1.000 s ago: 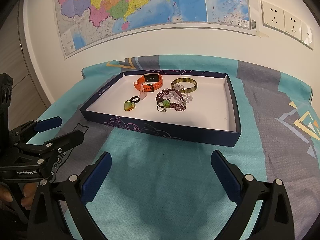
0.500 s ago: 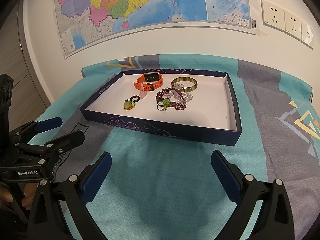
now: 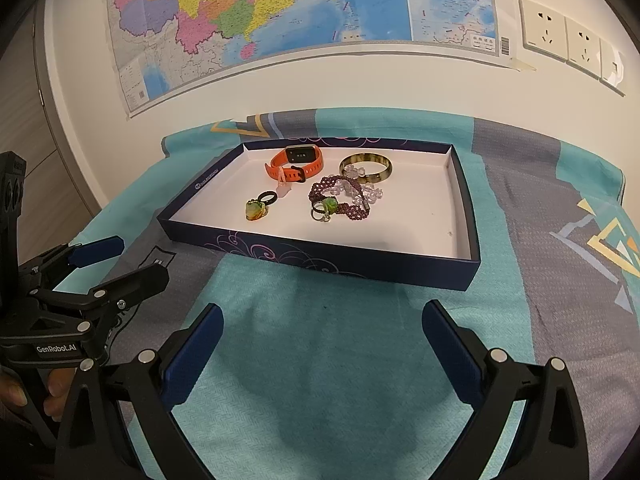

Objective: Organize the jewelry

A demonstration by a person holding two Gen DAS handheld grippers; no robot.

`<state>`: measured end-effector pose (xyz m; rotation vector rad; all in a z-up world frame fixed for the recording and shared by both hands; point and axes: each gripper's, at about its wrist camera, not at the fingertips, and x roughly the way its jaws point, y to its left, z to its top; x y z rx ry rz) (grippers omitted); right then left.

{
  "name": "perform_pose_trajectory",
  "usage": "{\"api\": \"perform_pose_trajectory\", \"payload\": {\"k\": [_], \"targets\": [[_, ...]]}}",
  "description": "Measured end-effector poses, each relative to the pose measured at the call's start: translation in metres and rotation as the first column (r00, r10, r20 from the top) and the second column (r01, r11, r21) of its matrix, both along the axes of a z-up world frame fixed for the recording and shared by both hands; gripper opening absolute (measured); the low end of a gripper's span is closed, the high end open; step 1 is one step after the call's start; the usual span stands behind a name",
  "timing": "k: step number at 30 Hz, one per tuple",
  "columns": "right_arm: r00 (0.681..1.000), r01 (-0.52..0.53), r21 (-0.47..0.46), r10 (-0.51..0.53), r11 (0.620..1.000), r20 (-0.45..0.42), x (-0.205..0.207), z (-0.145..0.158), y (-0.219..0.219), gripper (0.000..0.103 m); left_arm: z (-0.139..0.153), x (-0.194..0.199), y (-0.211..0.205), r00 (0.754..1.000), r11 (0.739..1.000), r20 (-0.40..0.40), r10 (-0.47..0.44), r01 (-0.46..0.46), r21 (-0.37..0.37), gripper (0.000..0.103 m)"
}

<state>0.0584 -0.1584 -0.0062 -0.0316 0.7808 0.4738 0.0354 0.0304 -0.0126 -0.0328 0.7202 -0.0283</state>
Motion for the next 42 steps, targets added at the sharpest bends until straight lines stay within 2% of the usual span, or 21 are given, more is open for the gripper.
{"api": "perform_pose_trajectory", "payload": {"k": [32,38,42], "targets": [[1.0,0.003,0.003,-0.003,1.0,-0.002,0.0001,0.0001,-0.0026,0.096,-0.002,0.0002,-0.0028,1.0,1.0,-0.004,0.002,-0.002,0.0,0.097],[1.0,0.007,-0.003,-0.007,1.0,0.001,0.0004,0.0001,-0.0038,0.096,0.0003,-0.0001,-0.0035,1.0,1.0,0.022,-0.01,0.01,0.002,0.097],[1.0,0.02,-0.023,-0.02,1.0,0.006,0.0028,0.0001,-0.0097,0.096,-0.0022,0.0037,-0.0005,1.0,1.0,-0.009,-0.007,0.007,-0.012,0.097]]}}
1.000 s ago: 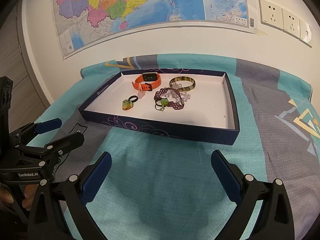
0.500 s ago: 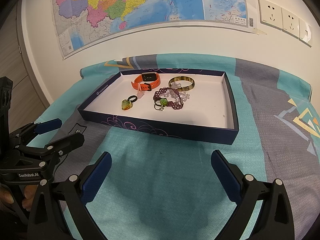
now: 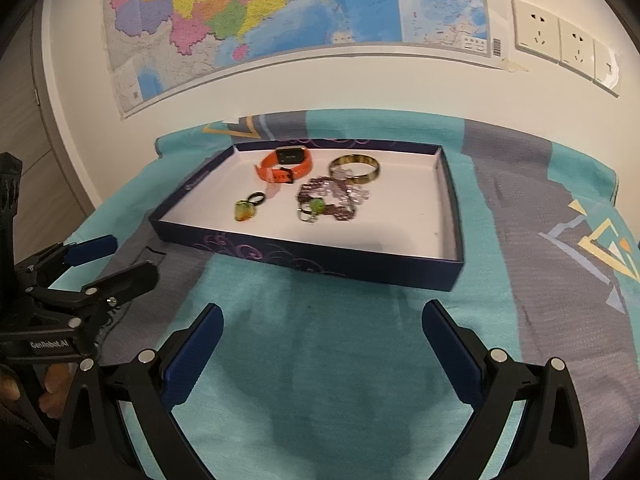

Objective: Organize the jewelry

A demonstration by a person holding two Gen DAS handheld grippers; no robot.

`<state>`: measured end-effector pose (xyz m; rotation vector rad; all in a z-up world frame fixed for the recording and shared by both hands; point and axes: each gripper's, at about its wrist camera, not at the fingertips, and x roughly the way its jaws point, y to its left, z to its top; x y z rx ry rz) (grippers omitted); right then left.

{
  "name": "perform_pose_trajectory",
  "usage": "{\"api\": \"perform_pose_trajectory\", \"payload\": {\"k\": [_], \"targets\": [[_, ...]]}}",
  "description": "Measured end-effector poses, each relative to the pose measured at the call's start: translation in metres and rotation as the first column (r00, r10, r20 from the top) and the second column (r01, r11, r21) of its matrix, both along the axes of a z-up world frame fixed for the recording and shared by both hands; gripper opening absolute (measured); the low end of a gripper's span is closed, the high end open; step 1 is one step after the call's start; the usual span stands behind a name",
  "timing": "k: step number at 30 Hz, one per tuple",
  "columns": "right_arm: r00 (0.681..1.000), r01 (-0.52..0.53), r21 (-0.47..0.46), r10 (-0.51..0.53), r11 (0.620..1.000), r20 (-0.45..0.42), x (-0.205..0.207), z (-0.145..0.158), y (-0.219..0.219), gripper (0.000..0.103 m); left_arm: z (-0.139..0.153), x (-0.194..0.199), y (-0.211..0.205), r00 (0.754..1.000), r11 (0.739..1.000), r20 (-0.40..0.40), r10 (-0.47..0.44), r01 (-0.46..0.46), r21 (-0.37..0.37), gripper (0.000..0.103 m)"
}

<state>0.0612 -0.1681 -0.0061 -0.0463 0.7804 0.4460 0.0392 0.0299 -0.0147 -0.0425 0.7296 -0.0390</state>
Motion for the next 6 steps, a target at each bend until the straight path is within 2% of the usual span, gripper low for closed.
{"api": "perform_pose_trajectory", "payload": {"k": [6], "targets": [[0.997,0.059,-0.131,-0.064,0.99,-0.033,0.026,-0.009,-0.044,0.096,-0.006,0.004,0.02,0.999,0.999,-0.03,0.034,-0.034,-0.003,0.097]]}}
